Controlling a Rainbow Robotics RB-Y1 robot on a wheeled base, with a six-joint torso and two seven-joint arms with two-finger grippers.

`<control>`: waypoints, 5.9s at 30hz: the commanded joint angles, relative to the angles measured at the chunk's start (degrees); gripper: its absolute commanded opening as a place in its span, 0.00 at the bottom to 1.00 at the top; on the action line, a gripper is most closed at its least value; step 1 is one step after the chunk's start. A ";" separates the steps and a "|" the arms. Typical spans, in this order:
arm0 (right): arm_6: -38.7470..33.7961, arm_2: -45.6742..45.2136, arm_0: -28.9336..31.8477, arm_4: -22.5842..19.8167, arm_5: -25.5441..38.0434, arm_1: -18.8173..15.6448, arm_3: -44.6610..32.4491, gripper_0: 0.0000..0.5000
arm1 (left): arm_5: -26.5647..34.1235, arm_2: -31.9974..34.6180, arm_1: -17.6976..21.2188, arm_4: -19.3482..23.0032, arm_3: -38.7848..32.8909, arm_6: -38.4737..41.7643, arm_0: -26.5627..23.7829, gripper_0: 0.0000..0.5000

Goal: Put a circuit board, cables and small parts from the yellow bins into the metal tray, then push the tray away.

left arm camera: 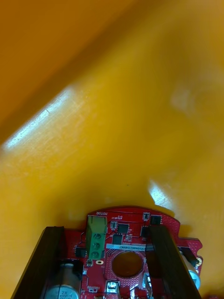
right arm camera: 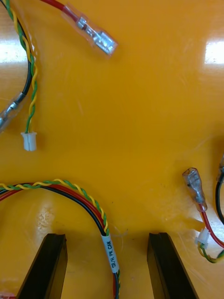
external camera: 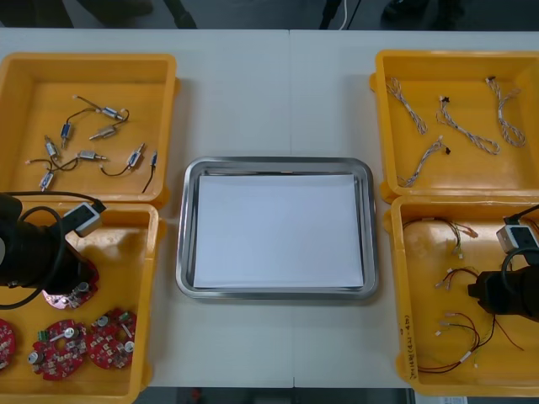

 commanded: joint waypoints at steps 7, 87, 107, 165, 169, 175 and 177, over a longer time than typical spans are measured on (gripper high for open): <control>0.81 0.83 1.93 1.08 -1.14 0.50 -0.44 0.36 | -0.51 1.32 2.50 1.96 -0.13 -6.27 -2.40 0.00; -1.12 9.45 -51.16 -25.81 39.47 -12.95 -10.28 0.00 | 40.05 8.00 -6.90 6.27 -24.83 35.57 -21.21 0.00; -0.94 20.35 -63.81 -25.90 39.82 -7.24 -5.01 0.00 | 35.44 -16.09 -17.89 -7.79 -20.61 51.83 -35.71 0.00; 0.20 21.05 -64.61 -26.43 42.54 -7.24 -5.27 0.00 | 11.88 -37.36 -19.91 -21.15 -3.82 56.84 -36.33 0.38; 0.20 20.96 -64.61 -26.34 42.46 -7.15 -5.27 0.00 | 11.88 -37.27 -19.91 -21.15 -3.82 57.10 -36.42 0.72; 0.20 21.49 -64.61 -26.34 42.81 -6.97 -5.27 0.00 | 11.71 -36.39 -19.91 -20.45 -3.91 57.81 -36.42 1.00; 0.29 22.10 -64.61 -25.99 42.81 -6.36 -5.27 0.00 | 11.88 -34.63 -19.82 -18.69 -3.91 57.72 -36.42 1.00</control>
